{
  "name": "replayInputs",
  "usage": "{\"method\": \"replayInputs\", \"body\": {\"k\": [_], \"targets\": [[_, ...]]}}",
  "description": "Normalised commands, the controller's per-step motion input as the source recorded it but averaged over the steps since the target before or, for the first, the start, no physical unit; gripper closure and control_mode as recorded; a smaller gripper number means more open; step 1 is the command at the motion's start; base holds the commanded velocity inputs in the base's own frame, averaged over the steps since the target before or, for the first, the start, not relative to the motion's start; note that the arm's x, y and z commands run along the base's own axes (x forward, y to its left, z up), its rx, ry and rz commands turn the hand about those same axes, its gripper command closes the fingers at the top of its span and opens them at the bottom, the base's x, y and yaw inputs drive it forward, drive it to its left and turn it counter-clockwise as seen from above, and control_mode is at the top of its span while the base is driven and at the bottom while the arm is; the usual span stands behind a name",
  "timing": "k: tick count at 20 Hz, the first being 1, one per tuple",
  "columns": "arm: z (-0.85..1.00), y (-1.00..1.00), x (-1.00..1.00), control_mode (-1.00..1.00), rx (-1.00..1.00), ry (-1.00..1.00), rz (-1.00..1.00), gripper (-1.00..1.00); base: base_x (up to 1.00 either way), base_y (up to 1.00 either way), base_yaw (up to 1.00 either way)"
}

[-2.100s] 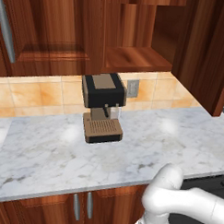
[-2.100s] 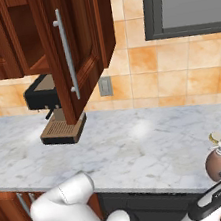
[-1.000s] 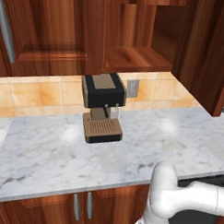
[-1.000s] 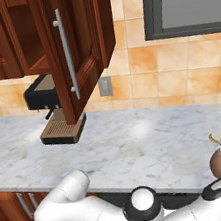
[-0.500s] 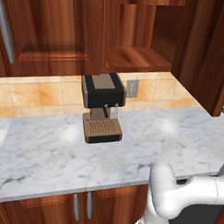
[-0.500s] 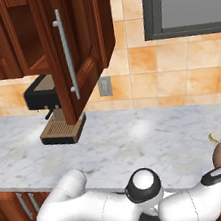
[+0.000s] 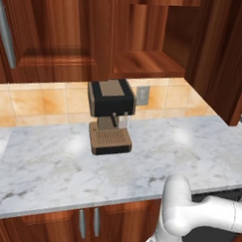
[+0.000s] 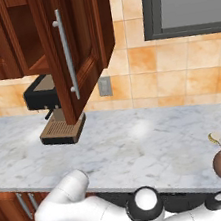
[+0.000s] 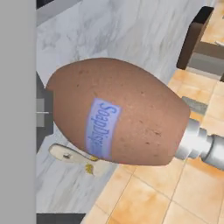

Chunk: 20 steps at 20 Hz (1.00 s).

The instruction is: Locate and retrieve the dish brush and soap dispenser from the cabinet. Place them next to the sink.

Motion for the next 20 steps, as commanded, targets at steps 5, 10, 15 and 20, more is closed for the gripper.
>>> {"method": "replayInputs", "body": {"k": [5, 10, 15, 20], "targets": [[-0.16, 0.00, 0.01, -1.00, -0.03, 0.04, 0.07, -1.00, 0.00, 0.00, 0.00], [0.11, -0.15, -0.08, -1.00, -0.01, 0.13, 0.00, -1.00, 0.00, 0.00, 0.00], [0.33, -0.16, -0.23, -1.00, -0.01, 0.27, -0.08, -1.00, 0.00, 0.00, 0.00], [0.26, 0.00, -0.23, -1.00, 0.02, 0.36, -0.17, -1.00, 0.00, 0.00, 0.00]]}}
